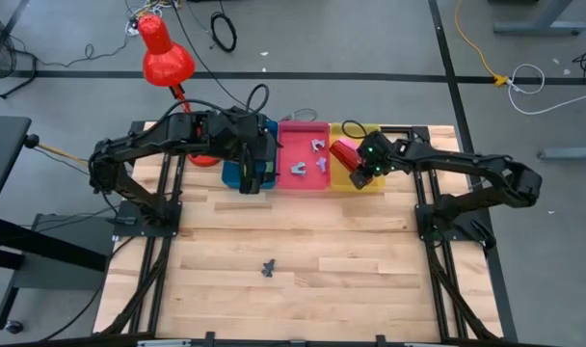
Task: Pick and place Stapler, Stapler remover, tape
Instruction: Put the red stapler into the yellow bin
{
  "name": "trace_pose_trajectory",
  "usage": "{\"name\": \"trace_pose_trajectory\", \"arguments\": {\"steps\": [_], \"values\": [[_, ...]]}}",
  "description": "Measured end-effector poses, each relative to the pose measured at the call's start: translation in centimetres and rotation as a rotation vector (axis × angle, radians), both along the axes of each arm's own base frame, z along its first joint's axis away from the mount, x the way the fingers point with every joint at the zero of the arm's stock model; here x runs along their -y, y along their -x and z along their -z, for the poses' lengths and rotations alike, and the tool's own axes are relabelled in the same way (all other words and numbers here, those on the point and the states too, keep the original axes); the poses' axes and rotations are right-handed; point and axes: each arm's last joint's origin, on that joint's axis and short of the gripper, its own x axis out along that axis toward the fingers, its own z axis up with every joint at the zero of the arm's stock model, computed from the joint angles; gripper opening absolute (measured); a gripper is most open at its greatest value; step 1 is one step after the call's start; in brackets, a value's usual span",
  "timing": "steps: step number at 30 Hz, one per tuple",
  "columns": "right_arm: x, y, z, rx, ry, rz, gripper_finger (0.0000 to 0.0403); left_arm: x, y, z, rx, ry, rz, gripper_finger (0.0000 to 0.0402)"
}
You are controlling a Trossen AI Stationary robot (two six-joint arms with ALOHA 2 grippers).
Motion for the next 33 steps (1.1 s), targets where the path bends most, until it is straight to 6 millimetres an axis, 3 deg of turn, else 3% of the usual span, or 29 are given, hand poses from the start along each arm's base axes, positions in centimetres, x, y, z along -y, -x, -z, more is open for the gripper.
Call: {"name": "trace_pose_trajectory", "arguments": {"steps": [6,23,33], "values": [[-0.1,0.1,1.2,0.004,-0.007,-0.001,0.0135,0.0,0.0,0.0,0.000,0.000,0.000,0.0326],[-0.2,0.3,1.3,-0.017,-0.031,0.001,0.0135,0.0,0.0,0.0,-0.001,0.000,0.000,0.0325],[-0.2,0.6,-0.7,0.044,0.039,0.004,0.0135,0.0,0.0,0.0,0.000,0.000,0.000,0.0325]]}}
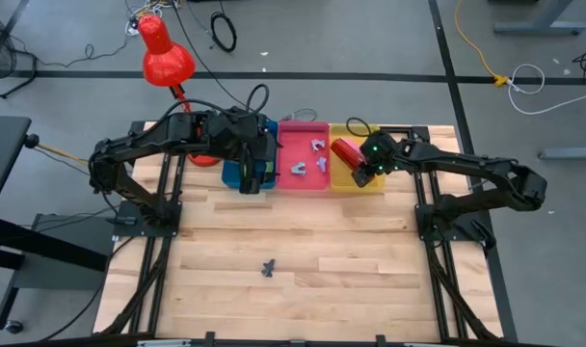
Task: Pick and place Stapler, Stapler remover, tape
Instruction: Put the red stapler into the yellow bin, then put the black staple remover into the red bin
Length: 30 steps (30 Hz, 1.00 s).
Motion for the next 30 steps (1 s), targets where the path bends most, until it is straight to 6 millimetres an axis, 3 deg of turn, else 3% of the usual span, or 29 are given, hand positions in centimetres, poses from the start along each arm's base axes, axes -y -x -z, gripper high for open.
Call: {"name": "trace_pose_trajectory", "arguments": {"steps": [19,30], "values": [[-0.21,0.51,0.26,-0.063,-0.010,0.014,0.0140,-0.01,0.00,0.00,0.000,0.001,-0.001,0.0325],[0.08,0.00,-0.17,-0.003,0.026,0.005,0.0237,-0.01,0.01,0.01,0.000,0.006,-0.005,0.0325]]}}
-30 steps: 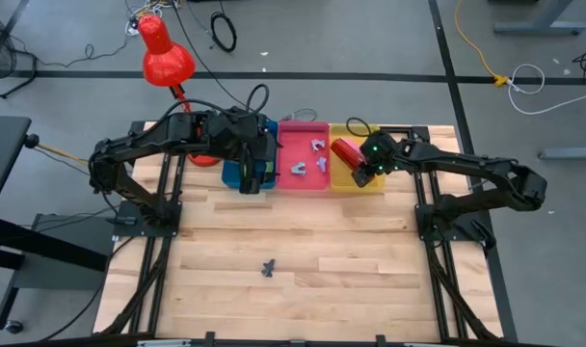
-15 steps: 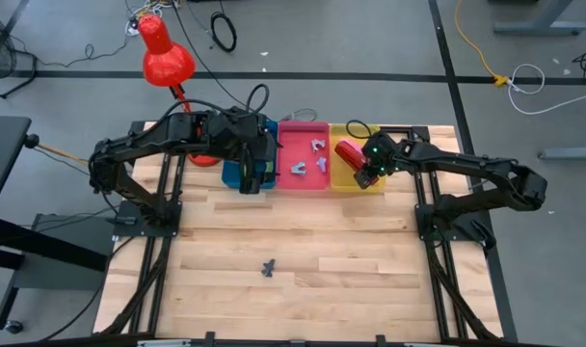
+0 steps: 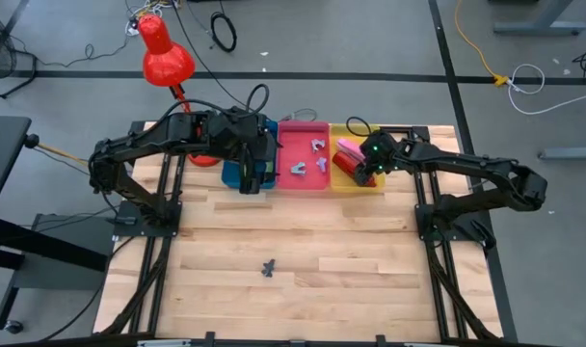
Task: Pick and place Stapler, Stapler remover, tape
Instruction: Put the black staple remover into the red bin
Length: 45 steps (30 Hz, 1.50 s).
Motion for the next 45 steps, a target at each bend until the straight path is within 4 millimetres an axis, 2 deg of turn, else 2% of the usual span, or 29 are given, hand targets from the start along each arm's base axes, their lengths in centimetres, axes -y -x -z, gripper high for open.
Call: {"name": "trace_pose_trajectory", "arguments": {"steps": [4,9,17,24,33,39,45], "values": [[0.0,0.0,0.0,-0.005,0.010,-0.029,0.0258,0.0,0.0,0.0,0.000,-0.001,0.001,0.0325],[0.0,-0.4,-0.4,0.057,0.004,-0.078,0.0265,0.0,0.0,0.0,-0.001,-0.003,0.003,0.0325],[-0.7,0.7,-3.0,0.181,0.087,-0.113,0.0265,0.1,0.2,0.6,-0.041,0.044,0.018,0.0325],[-1.7,2.3,-5.2,0.274,0.146,-0.115,0.0265,0.2,-0.5,3.9,-0.144,0.095,0.008,0.0325],[-2.5,2.7,-5.7,0.310,0.115,-0.159,0.0265,2.1,-1.8,8.9,-0.223,0.125,0.038,0.0325],[-2.9,2.5,-5.7,0.309,0.118,-0.186,0.0265,3.5,-1.8,10.7,-0.264,0.123,-0.002,0.0325],[-3.4,2.1,-5.8,0.303,0.148,-0.261,0.0261,4.4,-1.9,10.8,-0.247,0.137,-0.011,0.0325]]}}
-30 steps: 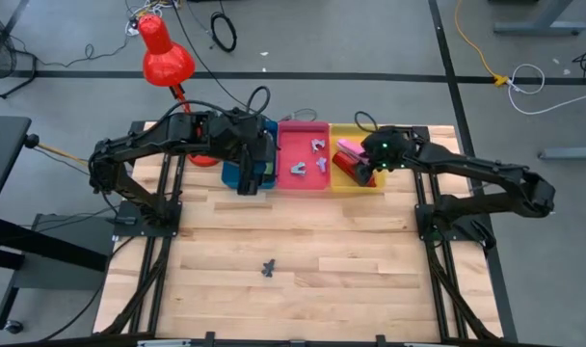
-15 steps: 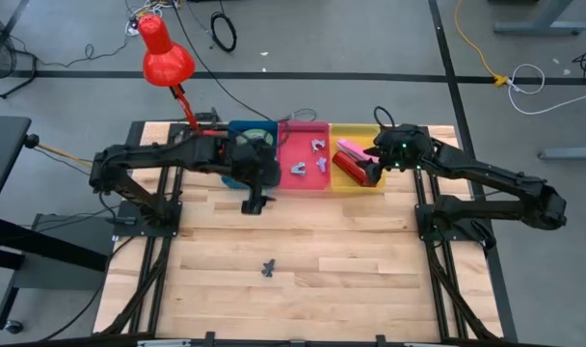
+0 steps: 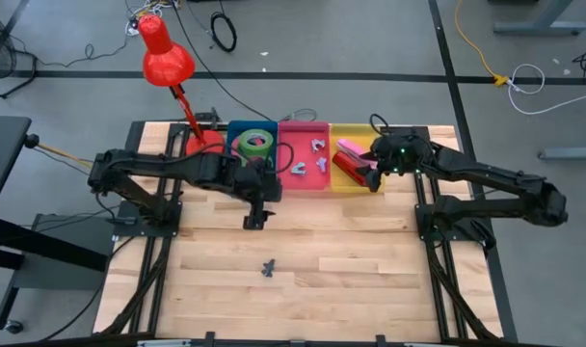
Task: Pick and place Stapler, Stapler remover, tape
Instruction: Put the black staple remover into the red bin
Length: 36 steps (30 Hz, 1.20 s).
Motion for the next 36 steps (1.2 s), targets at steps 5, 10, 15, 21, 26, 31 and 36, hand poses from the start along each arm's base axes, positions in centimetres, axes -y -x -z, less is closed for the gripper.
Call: {"name": "trace_pose_trajectory", "arguments": {"steps": [5,10,15,21,26,31,36], "values": [[-1.3,-0.6,0.0,0.010,0.005,-0.151,0.0250,0.6,-0.1,-0.1,0.015,0.025,-0.009,0.0325],[-3.1,-1.2,-0.1,0.029,-0.004,-0.305,0.0240,1.2,0.0,-0.1,0.017,0.046,-0.020,0.0325],[-4.8,-1.7,-0.3,0.048,0.004,-0.395,0.0235,1.7,0.0,-0.1,0.017,0.048,-0.006,0.0325],[-6.2,-2.0,-0.4,0.062,0.001,-0.463,0.0235,2.0,0.1,-0.1,0.019,0.073,-0.030,0.0325],[-6.9,-2.1,-0.4,0.054,0.016,-0.462,0.0235,2.2,0.1,-0.1,0.030,0.191,-0.189,0.0325],[-7.2,-2.1,-0.4,0.047,0.041,-0.465,0.0235,3.5,0.5,0.1,-0.012,0.307,-0.231,0.0325],[-7.6,-2.2,-0.4,0.047,0.043,-0.482,0.0235,5.9,1.4,0.4,-0.075,0.247,-0.080,0.0325]]}}
